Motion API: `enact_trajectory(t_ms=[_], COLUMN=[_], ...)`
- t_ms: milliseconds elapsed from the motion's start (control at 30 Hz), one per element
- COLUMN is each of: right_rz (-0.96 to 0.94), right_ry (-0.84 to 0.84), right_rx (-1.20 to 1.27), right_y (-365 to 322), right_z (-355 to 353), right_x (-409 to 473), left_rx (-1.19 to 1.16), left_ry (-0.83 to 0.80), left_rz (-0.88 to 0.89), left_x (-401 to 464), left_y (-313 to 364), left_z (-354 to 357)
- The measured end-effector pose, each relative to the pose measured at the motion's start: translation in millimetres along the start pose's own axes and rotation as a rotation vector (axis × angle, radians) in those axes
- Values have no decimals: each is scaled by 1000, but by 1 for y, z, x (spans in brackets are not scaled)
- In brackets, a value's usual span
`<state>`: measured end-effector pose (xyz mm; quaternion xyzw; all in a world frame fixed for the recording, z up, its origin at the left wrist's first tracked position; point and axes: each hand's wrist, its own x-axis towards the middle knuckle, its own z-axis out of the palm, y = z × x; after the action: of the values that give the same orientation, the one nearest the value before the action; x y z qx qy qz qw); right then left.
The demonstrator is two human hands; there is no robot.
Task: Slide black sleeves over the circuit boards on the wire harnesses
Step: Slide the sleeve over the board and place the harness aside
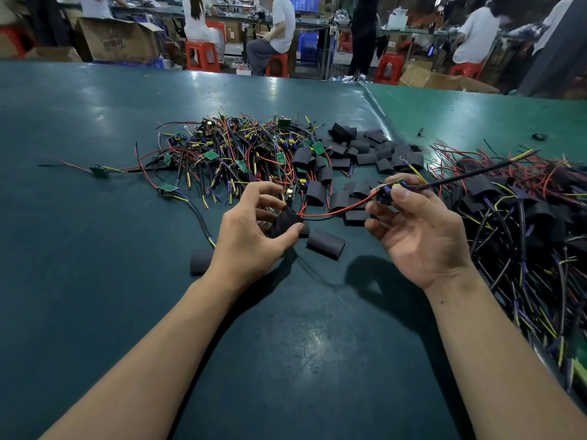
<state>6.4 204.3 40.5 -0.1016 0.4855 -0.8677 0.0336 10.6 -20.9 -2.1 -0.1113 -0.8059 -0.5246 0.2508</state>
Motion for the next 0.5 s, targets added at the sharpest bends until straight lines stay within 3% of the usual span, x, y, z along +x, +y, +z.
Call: enact_trajectory(t_ms=[100, 300, 500], right_rz=[18, -27, -19], right_ry=[48, 353, 157], right_rx=[-12, -294, -314], right_y=[0, 10, 31], right_z=[-1, 6, 27], right_x=[1, 5, -1], left_rx=[-24, -47, -11], left_ry=[-19, -47, -78], left_rz=[31, 182, 246], left_x=[-1, -2, -6], left_y=[1, 8, 13], left_z=[0, 0, 3])
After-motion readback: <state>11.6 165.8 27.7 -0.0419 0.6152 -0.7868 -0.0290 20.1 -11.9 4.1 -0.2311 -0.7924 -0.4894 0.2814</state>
